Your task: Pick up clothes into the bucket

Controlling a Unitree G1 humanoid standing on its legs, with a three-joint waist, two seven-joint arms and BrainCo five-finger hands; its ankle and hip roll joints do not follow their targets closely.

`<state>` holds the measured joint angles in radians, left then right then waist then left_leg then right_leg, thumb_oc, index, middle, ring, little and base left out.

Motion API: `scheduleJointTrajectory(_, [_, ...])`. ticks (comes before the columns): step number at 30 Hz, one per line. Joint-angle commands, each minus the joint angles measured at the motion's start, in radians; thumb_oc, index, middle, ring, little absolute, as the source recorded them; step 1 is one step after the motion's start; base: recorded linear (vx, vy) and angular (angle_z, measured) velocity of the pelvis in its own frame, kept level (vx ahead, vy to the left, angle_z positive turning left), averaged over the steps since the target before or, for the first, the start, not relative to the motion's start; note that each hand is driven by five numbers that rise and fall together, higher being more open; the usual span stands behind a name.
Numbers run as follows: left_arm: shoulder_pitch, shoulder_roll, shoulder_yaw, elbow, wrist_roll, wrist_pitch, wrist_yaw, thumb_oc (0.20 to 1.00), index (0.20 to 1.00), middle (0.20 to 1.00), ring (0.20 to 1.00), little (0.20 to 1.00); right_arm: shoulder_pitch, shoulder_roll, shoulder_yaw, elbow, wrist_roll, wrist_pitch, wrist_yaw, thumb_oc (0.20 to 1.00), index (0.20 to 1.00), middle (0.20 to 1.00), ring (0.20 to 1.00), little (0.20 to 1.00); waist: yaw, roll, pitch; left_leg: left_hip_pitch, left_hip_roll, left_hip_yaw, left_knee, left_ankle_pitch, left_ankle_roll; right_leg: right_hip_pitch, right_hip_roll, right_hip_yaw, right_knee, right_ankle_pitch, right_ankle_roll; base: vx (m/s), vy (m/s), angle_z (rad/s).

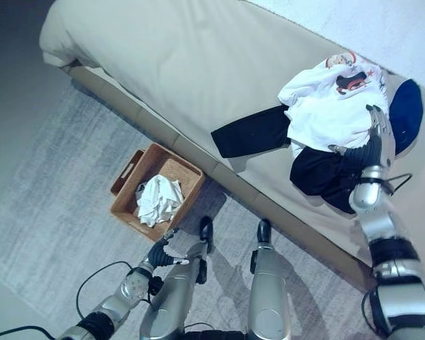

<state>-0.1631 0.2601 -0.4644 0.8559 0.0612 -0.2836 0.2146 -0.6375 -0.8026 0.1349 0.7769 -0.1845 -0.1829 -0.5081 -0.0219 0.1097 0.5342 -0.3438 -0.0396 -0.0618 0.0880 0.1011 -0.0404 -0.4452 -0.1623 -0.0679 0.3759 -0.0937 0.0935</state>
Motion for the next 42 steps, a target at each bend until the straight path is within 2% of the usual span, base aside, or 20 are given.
scheduleJointTrajectory(1, [-0.005,-0.022,0.018,0.015,-0.064,0.007,0.053,1.000,1.000,1.000,1.000,1.000,-0.121,-0.104,0.064,0.067,-0.006,0.025,-0.059,1.000,1.000,1.000,1.000,1.000,0.016,0.003,-0.021,-0.012,-0.018,-0.045,0.035,-0.033,0.000,-0.008,-0.026,-0.017,0.035,0.010,0.016,-0.02,-0.044,0.11])
scheduleJointTrajectory(2, [-0.006,-0.023,0.019,0.016,-0.064,0.007,0.053,1.000,1.000,1.000,1.000,1.000,-0.126,-0.104,0.067,0.070,-0.005,0.024,-0.059,1.000,1.000,1.000,1.000,1.000,0.015,0.005,-0.022,-0.016,-0.017,-0.046,0.033,-0.029,0.000,-0.010,-0.025,-0.018,0.031,0.016,0.016,-0.03,-0.108,0.29])
scheduleJointTrajectory(3, [-0.017,-0.027,0.017,0.013,-0.099,0.004,0.069,1.000,1.000,1.000,1.000,1.000,-0.198,-0.132,0.126,0.155,-0.014,0.033,-0.049,1.000,1.000,1.000,1.000,1.000,0.022,0.027,-0.017,-0.024,-0.020,-0.064,0.027,-0.020,-0.005,-0.027,-0.034,-0.031,0.066,-0.008,0.010,-0.04,-0.056,0.34])
scheduleJointTrajectory(4, [-0.018,-0.028,0.019,0.013,-0.099,0.004,0.069,1.000,1.000,1.000,1.000,1.000,-0.203,-0.132,0.130,0.158,-0.013,0.032,-0.049,1.000,1.000,1.000,1.000,1.000,0.021,0.030,-0.019,-0.028,-0.019,-0.065,0.026,-0.016,-0.005,-0.030,-0.032,-0.032,0.061,-0.002,0.010,-0.04,-0.110,0.51])
scheduleJointTrajectory(5, [-0.032,-0.029,0.004,0.007,-0.123,0.001,0.076,1.000,1.000,1.000,1.000,1.000,-0.274,-0.150,0.185,0.275,-0.004,0.038,-0.045,1.000,1.000,1.000,1.000,1.000,0.029,0.047,-0.014,-0.043,-0.025,-0.074,0.035,-0.015,-0.010,-0.045,-0.042,-0.043,0.090,-0.019,0.007,-0.02,-0.048,0.39])
scheduleJointTrajectory(6, [-0.032,-0.030,0.006,0.008,-0.123,0.001,0.076,1.000,1.000,1.000,1.000,1.000,-0.279,-0.150,0.190,0.277,-0.004,0.037,-0.045,1.000,1.000,1.000,1.000,1.000,0.027,0.048,-0.014,-0.045,-0.025,-0.075,0.036,-0.015,-0.010,-0.046,-0.042,-0.043,0.090,-0.020,0.007,-0.02,-0.084,0.47])
scheduleJointTrajectory(7, [-0.039,-0.031,-0.012,-0.014,-0.153,-0.005,0.097,1.000,1.000,1.000,1.000,1.000,-0.362,-0.146,0.253,0.337,0.007,0.041,-0.040,1.000,1.000,1.000,1.000,1.000,0.037,0.063,-0.014,-0.078,-0.028,-0.075,0.059,-0.019,-0.010,-0.087,-0.041,-0.037,0.116,-0.020,0.005,0.00,-0.033,0.27])
scheduleJointTrajectory(11, [-0.031,-0.031,-0.050,-0.090,-0.207,-0.021,0.101,1.000,1.000,1.000,1.000,1.000,-0.492,-0.156,0.365,0.455,0.000,0.060,-0.028,1.000,1.000,1.000,1.000,1.000,0.064,0.082,-0.014,-0.168,-0.032,-0.073,0.110,-0.026,-0.013,-0.187,-0.031,-0.016,0.159,-0.021,0.000,-0.02,-0.086,0.02])
scheduleJointTrajectory(14, [-0.032,-0.027,-0.092,-0.117,-0.197,-0.016,0.093,1.000,1.000,1.000,1.000,1.000,-0.560,-0.168,0.425,0.540,-0.018,0.080,0.002,1.000,1.000,1.000,1.000,1.000,0.078,0.094,-0.014,-0.235,-0.030,-0.074,0.126,-0.018,-0.016,-0.264,-0.024,-0.002,0.192,-0.023,-0.004,-0.02,-0.069,-0.03])
scheduleJointTrajectory(19, [-0.038,-0.033,-0.122,-0.113,-0.188,-0.004,0.080,1.000,1.000,1.000,1.000,1.000,-0.586,-0.182,0.450,0.577,-0.012,0.094,0.044,1.000,1.000,1.000,1.000,1.000,0.081,0.097,-0.014,-0.291,-0.028,-0.076,0.120,-0.004,-0.019,-0.337,-0.019,0.002,0.212,-0.025,-0.010,0.00,-0.039,0.00])
scheduleJointTrajectory(21, [-0.041,-0.031,-0.112,-0.095,-0.198,0.003,0.069,1.000,1.000,1.000,1.000,1.000,-0.598,-0.184,0.488,0.595,-0.029,0.103,0.116,1.000,1.000,1.000,1.000,1.000,0.077,0.086,-0.014,-0.332,-0.025,-0.073,0.117,0.005,-0.022,-0.379,-0.014,0.003,0.206,-0.018,-0.011,0.00,-0.025,0.01])
scheduleJointTrajectory(22, [-0.041,-0.036,-0.113,-0.090,-0.198,0.007,0.067,1.000,1.000,1.000,1.000,1.000,-0.600,-0.183,0.488,0.621,-0.024,0.105,0.140,0.573,0.573,0.573,0.573,0.573,0.079,0.087,-0.014,-0.341,-0.026,-0.076,0.119,0.006,-0.021,-0.385,-0.016,-0.001,0.204,-0.017,-0.012,0.00,-0.030,-0.01])
scheduleJointTrajectory(23, [-0.041,-0.036,-0.113,-0.090,-0.198,0.007,0.067,1.000,1.000,1.000,1.000,1.000,-0.601,-0.183,0.489,0.621,-0.024,0.105,0.140,0.504,0.504,0.504,0.504,0.504,0.079,0.087,-0.014,-0.341,-0.026,-0.076,0.119,0.006,-0.021,-0.385,-0.016,-0.001,0.204,-0.017,-0.012,0.00,0.000,0.00])
scheduleJointTrajectory(24, [-0.035,-0.033,-0.108,-0.094,-0.207,0.012,0.068,1.000,1.000,1.000,1.000,1.000,-0.606,-0.180,0.482,0.627,-0.008,0.110,0.146,0.200,0.200,0.200,0.200,0.200,0.079,0.086,-0.014,-0.357,-0.029,-0.076,0.124,0.007,-0.020,-0.397,-0.018,-0.002,0.208,-0.016,-0.013,0.00,-0.011,0.03])
scheduleJointTrajectory(29, [-0.044,-0.031,-0.096,-0.086,-0.221,0.014,0.072,1.000,1.000,1.000,1.000,1.000,-0.591,-0.173,0.461,0.602,0.018,0.107,0.136,0.200,0.200,0.200,0.200,0.200,0.076,0.075,-0.014,-0.363,-0.034,-0.078,0.128,0.009,-0.020,-0.395,-0.019,-0.005,0.203,-0.012,-0.014,0.00,0.001,0.08])
scheduleJointTrajectory(34, [-0.049,-0.027,-0.080,-0.084,-0.218,0.010,0.079,1.000,1.000,1.000,1.000,1.000,-0.586,-0.163,0.441,0.509,0.082,0.083,0.106,0.200,0.200,0.200,0.200,0.200,0.064,0.046,-0.014,-0.329,-0.035,-0.076,0.133,-0.001,-0.019,-0.344,-0.018,-0.005,0.172,-0.001,-0.011,-0.01,0.027,0.03])
scheduleJointTrajectory(38, [-0.047,-0.013,-0.057,-0.073,-0.207,0.006,0.081,1.000,1.000,1.000,1.000,1.000,-0.589,-0.167,0.435,0.391,0.125,0.053,0.091,0.200,0.200,0.200,0.200,0.200,0.046,0.001,-0.014,-0.277,-0.029,-0.066,0.162,-0.029,-0.017,-0.266,-0.016,-0.005,0.141,0.012,-0.006,-0.02,0.037,-0.04])
scheduleJointTrajectory(40, [-0.032,0.007,-0.029,-0.066,-0.200,0.003,0.081,1.000,1.000,1.000,1.000,1.000,-0.599,-0.184,0.436,0.279,0.140,0.039,0.081,0.200,0.200,0.200,0.200,0.200,0.035,-0.037,-0.014,-0.228,-0.020,-0.054,0.180,-0.050,-0.016,-0.197,-0.011,-0.003,0.108,0.027,0.000,-0.01,0.034,-0.08])
scheduleJointTrajectory(41, [-0.032,0.007,-0.029,-0.066,-0.200,0.003,0.081,1.000,1.000,1.000,1.000,1.000,-0.598,-0.184,0.435,0.279,0.140,0.040,0.081,0.200,0.200,0.200,0.200,0.200,0.035,-0.037,-0.014,-0.227,-0.020,-0.054,0.180,-0.050,-0.016,-0.196,-0.010,-0.003,0.107,0.027,0.000,0.00,0.028,-0.17])
scheduleJointTrajectory(42, [-0.026,0.014,-0.018,-0.060,-0.196,0.004,0.080,1.000,1.000,1.000,1.000,1.000,-0.599,-0.190,0.435,0.239,0.143,0.034,0.079,0.200,0.200,0.200,0.200,0.200,0.031,-0.050,-0.014,-0.207,-0.016,-0.050,0.183,-0.057,-0.016,-0.173,-0.003,0.001,0.097,0.031,0.001,0.01,0.028,-0.20])
